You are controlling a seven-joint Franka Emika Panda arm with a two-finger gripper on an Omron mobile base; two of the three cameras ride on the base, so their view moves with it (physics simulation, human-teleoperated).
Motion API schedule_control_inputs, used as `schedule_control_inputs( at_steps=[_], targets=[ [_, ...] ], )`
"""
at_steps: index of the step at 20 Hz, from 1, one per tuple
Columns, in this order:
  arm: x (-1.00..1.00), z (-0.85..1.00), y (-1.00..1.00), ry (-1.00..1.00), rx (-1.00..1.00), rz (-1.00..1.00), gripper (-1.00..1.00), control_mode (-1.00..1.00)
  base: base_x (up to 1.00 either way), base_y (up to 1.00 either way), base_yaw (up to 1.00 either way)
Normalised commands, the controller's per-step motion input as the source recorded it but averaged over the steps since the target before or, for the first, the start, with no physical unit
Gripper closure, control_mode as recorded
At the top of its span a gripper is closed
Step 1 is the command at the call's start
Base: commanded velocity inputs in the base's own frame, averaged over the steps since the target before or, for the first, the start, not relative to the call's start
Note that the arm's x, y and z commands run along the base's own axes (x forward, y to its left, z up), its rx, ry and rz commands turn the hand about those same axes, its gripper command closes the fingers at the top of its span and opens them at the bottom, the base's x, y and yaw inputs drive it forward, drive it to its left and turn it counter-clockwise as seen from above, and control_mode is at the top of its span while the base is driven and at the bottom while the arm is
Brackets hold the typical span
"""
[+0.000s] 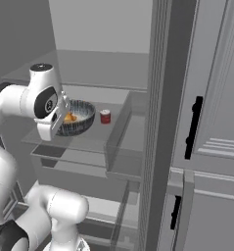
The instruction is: Pick the chicken drumstick and sweet potato from their plates and place them in the bowl. Then put the bowl in the fridge.
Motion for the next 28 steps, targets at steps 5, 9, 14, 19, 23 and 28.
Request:
schedule_control_inputs(
  at_steps=[5,9,14,19,23,28],
  targets=[
    [0.00,0.00,0.00,0.00,0.00,0.00,1.00,1.00,0.36,0.00,0.00],
    [0.00,0.00,0.00,0.00,0.00,0.00,1.00,1.00,0.24,-0.10,0.00],
    [0.06,-0.22,-0.33,0.00,0.00,0.02,1.00,-1.00,0.03,0.00,0.00],
    [0.20,-0.42,-0.62,0.00,0.00,0.03,1.00,-1.00,0.00,0.00,0.00],
    [0.43,-0.45,-0.33,0.00,0.00,0.00,1.00,-1.00,0.00,0.00,0.00],
    [0.57,-0.50,-0.09,0.00,0.00,0.00,1.00,-1.00,0.00,0.00,0.00]
  ],
)
